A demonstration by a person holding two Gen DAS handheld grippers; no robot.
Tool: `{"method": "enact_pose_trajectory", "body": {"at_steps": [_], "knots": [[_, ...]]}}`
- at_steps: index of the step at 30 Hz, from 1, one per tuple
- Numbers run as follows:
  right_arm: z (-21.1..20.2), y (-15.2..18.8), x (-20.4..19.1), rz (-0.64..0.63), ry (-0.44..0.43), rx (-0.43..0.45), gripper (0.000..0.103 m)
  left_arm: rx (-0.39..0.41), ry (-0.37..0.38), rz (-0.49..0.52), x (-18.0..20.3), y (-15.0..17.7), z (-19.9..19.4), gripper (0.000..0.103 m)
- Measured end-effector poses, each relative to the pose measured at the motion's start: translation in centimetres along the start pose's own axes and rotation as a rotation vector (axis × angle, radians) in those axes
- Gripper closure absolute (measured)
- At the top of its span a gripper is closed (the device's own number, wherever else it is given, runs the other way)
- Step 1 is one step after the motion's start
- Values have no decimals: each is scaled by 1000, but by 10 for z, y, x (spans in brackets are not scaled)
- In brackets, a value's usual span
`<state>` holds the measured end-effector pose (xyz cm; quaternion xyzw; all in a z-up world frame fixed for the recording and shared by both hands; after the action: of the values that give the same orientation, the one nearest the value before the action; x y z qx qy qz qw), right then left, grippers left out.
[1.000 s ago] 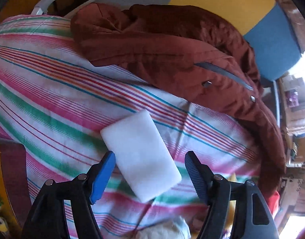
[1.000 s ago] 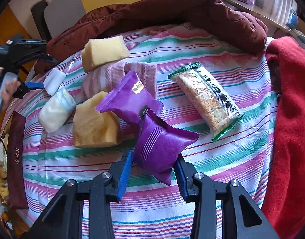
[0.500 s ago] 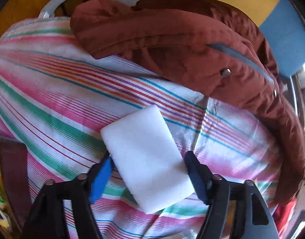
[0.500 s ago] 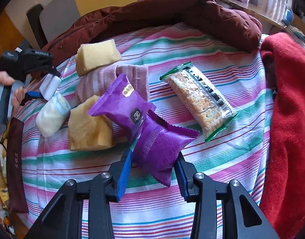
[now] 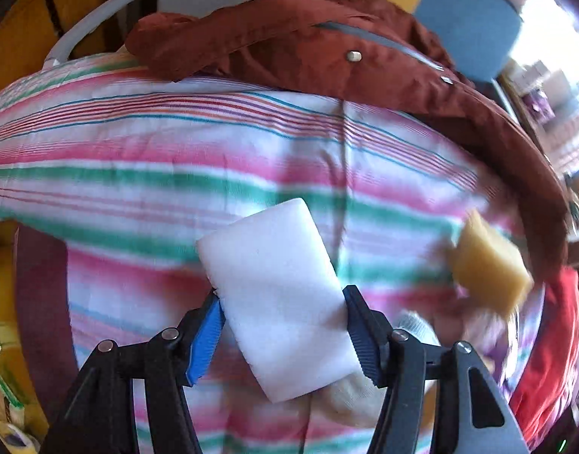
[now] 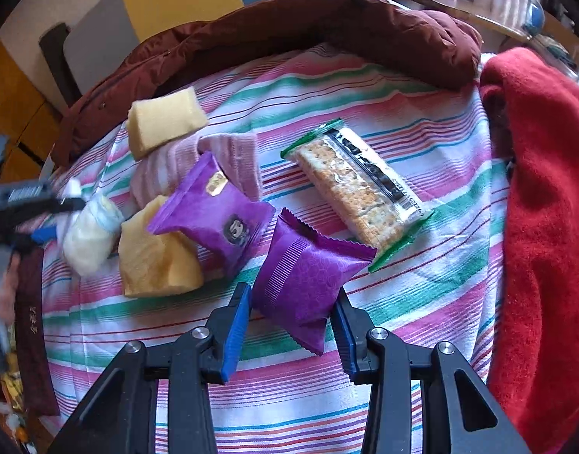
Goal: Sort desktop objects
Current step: 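Carry the white sponge and purple packet over the gold tray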
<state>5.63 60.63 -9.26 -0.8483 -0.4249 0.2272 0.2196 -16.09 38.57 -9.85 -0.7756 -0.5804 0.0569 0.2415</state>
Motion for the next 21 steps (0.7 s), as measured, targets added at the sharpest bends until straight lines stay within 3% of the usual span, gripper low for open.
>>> {"method": "enact_pose_trajectory", "body": {"at_steps": [10,21], "knots": [[-1,0,-1,11,13,19,61,122,144,130,8,31,-77,41],[-19,-2,-9,-6,-28,96,61,242,207,178,-5,56,-149,41]]}}
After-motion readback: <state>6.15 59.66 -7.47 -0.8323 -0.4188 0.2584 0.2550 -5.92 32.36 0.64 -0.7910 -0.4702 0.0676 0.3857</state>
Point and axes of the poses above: each gripper's, at about its wrist camera, not at the fingertips, and z roughly the way its jaws point, x to its right, y to its underside, the point moved 1 cm from there along z, roughly the way its jaws point, and after that the axes turned 12 degrees about x, right-handed, at the moved point
